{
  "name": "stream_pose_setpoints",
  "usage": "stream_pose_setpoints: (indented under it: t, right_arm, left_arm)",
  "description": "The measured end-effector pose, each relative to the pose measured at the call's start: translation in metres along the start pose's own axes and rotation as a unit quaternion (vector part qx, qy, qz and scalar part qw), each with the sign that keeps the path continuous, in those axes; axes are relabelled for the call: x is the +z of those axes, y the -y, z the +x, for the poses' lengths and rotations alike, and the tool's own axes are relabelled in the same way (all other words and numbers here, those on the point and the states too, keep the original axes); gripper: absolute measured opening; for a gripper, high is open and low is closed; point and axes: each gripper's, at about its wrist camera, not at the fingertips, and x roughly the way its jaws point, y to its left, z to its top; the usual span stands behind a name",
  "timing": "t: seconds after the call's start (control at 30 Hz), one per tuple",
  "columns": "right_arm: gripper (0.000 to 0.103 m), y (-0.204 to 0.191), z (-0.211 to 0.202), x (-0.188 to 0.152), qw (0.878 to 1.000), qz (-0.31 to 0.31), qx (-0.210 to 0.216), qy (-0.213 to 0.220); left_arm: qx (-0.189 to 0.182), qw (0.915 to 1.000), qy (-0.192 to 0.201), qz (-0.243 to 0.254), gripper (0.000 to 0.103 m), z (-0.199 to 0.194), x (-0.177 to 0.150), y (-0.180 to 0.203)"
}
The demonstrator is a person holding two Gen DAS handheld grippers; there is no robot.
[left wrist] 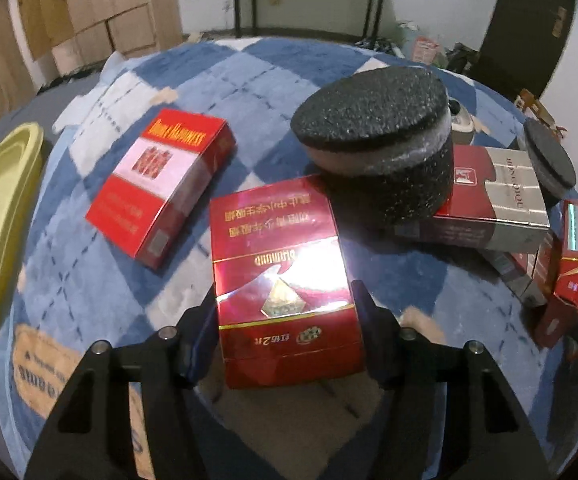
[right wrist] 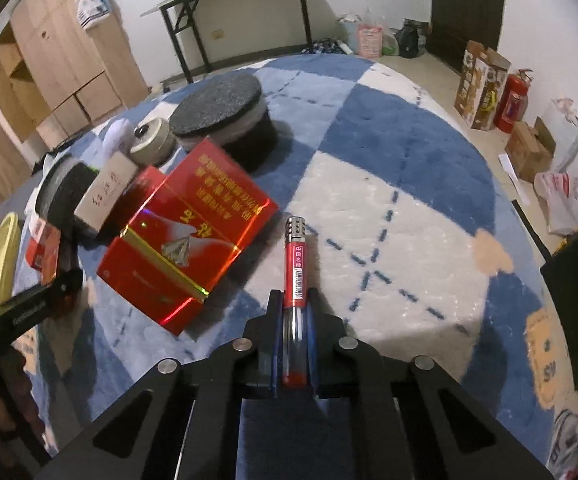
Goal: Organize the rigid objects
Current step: 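Grasp the red lighter with the right tool while the left tool grasps a red pack, then carry both items to the yellow tray and release them inside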
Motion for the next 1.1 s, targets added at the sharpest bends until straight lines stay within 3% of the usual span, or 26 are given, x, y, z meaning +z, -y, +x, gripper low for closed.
stream_pose_setpoints:
  t: [0.1,0.17,0.3,0.47,0.63,0.8,0.97,1.1]
  right_arm:
    - [0.010,0.001,-0.007,0.000,1.000,-0.008,0.000,0.004]
    - [0.010,0.003,-0.020,0.002,1.000,-0.006,0.003,0.025]
    - [0.010,-0.002,-0.049,0.006,0.998,-0.018,0.010,0.065]
    - [0.010,-0.044,-0.081,0.005,0.993,-0.072,0.051,0.079]
    - [0.010,-0.127,-0.117,0.010,0.978,-0.141,0.116,0.097]
    - [0.010,-0.224,-0.123,0.012,0.961,-0.194,0.178,0.087]
    - [0.010,-0.322,-0.100,0.002,0.944,-0.233,0.230,0.045]
    - [0.010,-0.379,-0.069,-0.015,0.934,-0.243,0.263,0.005]
  left_arm:
    - [-0.008,0.9999,-0.002,-0.014,0.060,-0.010,0.006,-0.006]
    - [-0.005,0.9996,0.018,-0.020,0.060,-0.028,0.011,-0.011]
    - [0.005,0.9979,0.062,0.020,0.060,-0.068,0.025,-0.018]
    - [0.026,0.9942,0.104,0.010,0.060,-0.112,0.057,-0.063]
    - [0.049,0.9917,0.114,-0.034,0.060,-0.133,0.078,-0.139]
    - [0.072,0.9880,0.107,-0.085,0.060,-0.134,0.081,-0.226]
    - [0.094,0.9848,0.085,-0.119,0.060,-0.109,0.075,-0.307]
    - [0.096,0.9833,0.070,-0.138,0.060,-0.085,0.073,-0.350]
